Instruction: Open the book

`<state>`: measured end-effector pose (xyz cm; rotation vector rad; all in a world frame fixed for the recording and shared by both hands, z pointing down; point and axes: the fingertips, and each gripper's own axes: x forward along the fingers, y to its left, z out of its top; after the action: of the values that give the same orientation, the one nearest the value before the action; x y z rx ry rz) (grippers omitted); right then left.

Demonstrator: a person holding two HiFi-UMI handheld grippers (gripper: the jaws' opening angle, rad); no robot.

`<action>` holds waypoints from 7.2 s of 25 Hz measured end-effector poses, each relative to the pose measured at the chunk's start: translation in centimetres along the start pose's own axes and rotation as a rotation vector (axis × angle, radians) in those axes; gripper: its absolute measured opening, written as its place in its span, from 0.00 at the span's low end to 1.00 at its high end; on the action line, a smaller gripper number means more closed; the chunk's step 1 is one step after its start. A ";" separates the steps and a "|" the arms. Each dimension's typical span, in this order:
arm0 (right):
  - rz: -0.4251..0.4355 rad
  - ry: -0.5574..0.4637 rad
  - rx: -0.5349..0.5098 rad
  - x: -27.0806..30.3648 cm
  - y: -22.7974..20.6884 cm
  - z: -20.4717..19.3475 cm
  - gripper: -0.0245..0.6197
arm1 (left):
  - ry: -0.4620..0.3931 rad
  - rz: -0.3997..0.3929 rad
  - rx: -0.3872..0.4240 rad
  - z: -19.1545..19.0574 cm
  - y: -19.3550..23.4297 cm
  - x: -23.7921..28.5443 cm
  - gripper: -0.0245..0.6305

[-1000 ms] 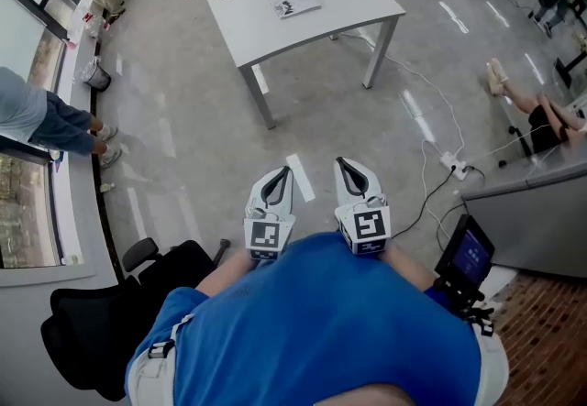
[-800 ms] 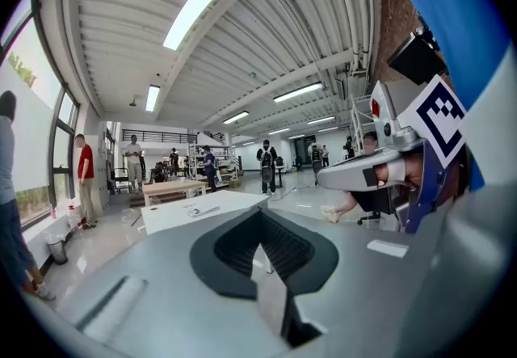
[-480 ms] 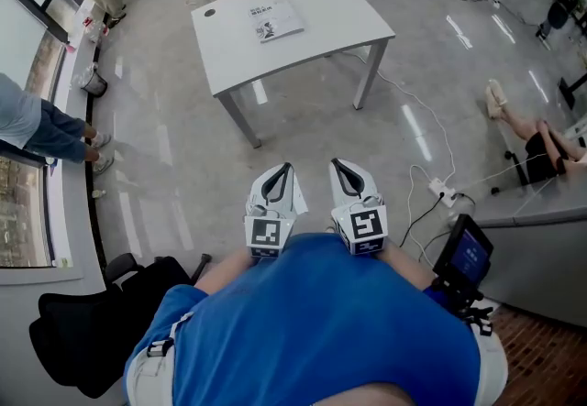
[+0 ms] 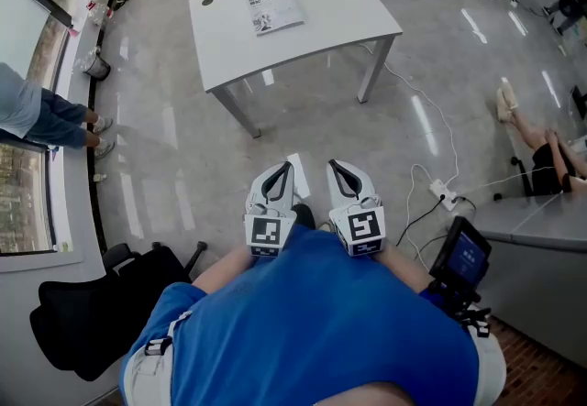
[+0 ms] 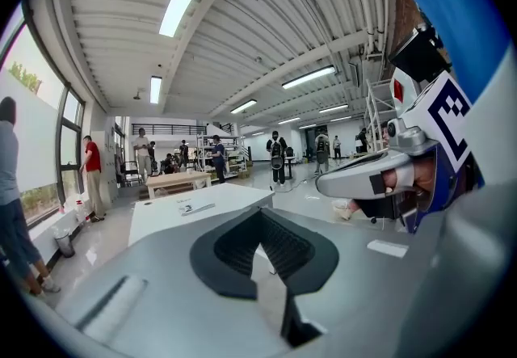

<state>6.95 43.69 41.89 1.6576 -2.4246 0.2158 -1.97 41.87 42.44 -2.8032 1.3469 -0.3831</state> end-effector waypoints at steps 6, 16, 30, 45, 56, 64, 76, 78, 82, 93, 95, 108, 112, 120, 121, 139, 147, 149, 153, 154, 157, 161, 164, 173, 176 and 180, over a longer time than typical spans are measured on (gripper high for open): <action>0.005 0.011 0.001 0.6 0.8 1.4 0.04 | 0.008 0.001 0.003 0.4 1.1 -0.3 0.05; 0.004 0.039 -0.005 11.9 -5.0 3.0 0.04 | -0.010 -0.012 -0.026 1.1 7.9 10.3 0.05; -0.007 0.033 0.005 25.9 -6.7 5.1 0.04 | -0.050 -0.028 -0.034 0.5 18.9 18.8 0.05; 0.091 0.077 0.025 38.2 -11.8 4.6 0.04 | 0.049 0.056 -0.054 -1.7 26.0 28.2 0.05; 0.129 0.102 0.033 46.2 -19.4 4.4 0.04 | 0.111 0.131 -0.026 -2.4 29.9 37.4 0.05; 0.184 0.153 0.049 51.1 -25.0 4.1 0.04 | 0.188 0.238 -0.039 -2.4 31.8 42.1 0.05; 0.201 0.246 0.064 56.3 -26.3 1.3 0.04 | 0.249 0.277 -0.062 -5.1 34.5 44.3 0.05; 0.188 0.267 0.064 56.8 -26.4 0.7 0.04 | 0.260 0.275 -0.063 -6.0 35.1 44.5 0.05; 0.169 0.319 0.072 57.7 -26.5 -1.1 0.04 | 0.294 0.281 -0.070 -8.0 36.4 44.8 0.05; 0.151 0.469 0.079 59.7 -26.5 -5.8 0.05 | 0.443 0.271 -0.081 -14.5 38.4 45.6 0.05; 0.147 0.489 0.089 60.0 -26.5 -6.2 0.08 | 0.465 0.269 -0.082 -15.2 38.7 45.8 0.05; 0.148 0.615 0.211 61.7 -26.7 -8.3 0.18 | 0.559 0.218 -0.075 -17.8 38.7 46.8 0.05; 0.153 0.633 0.249 62.5 -27.0 -9.1 0.18 | 0.586 0.212 -0.065 -18.8 38.9 47.4 0.05; 0.143 0.628 0.317 62.6 -26.6 -8.5 0.18 | 0.590 0.219 -0.057 -18.6 39.2 46.5 0.05; 0.150 0.630 0.338 62.7 -26.6 -8.5 0.18 | 0.592 0.217 -0.054 -18.7 39.2 46.6 0.05; 0.196 0.540 0.437 61.2 -26.5 -7.9 0.18 | 0.594 0.214 -0.027 -20.2 39.2 47.7 0.05; 0.210 0.555 0.426 60.4 -26.3 -8.4 0.16 | 0.597 0.213 -0.024 -20.5 39.1 47.9 0.05; 0.211 0.564 0.433 60.5 -26.4 -8.6 0.16 | 0.595 0.213 -0.023 -20.5 39.1 47.9 0.05; 0.215 0.577 0.411 60.3 -26.3 -8.6 0.16 | 0.594 0.213 -0.018 -20.5 39.2 47.9 0.05; 0.214 0.574 0.397 60.2 -26.2 -8.5 0.16 | 0.594 0.211 -0.017 -20.5 39.1 47.8 0.05; 0.197 0.557 0.349 59.8 -26.2 -8.0 0.16 | 0.594 0.206 -0.009 -20.5 39.0 47.8 0.05; 0.180 0.561 0.311 59.7 -26.2 -8.1 0.16 | 0.590 0.206 -0.008 -20.5 39.1 47.9 0.05; 0.190 0.573 0.334 59.8 -26.2 -8.3 0.16 | 0.590 0.205 -0.008 -20.5 39.1 47.9 0.05; 0.283 0.568 0.563 59.2 -25.6 -8.3 0.16 | 0.590 0.208 -0.004 -20.7 39.1 47.9 0.05; 0.281 0.579 0.558 59.4 -25.5 -8.6 0.16 | 0.590 0.211 0.001 -20.8 39.1 48.0 0.05; 0.247 0.597 0.501 59.6 -26.0 -8.9 0.09 | 0.592 0.214 0.004 -20.8 39.1 48.1 0.05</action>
<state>10.86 -17.55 65.22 1.1804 -2.1801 1.2439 -7.74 -17.84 68.61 -2.5974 1.7007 -1.2721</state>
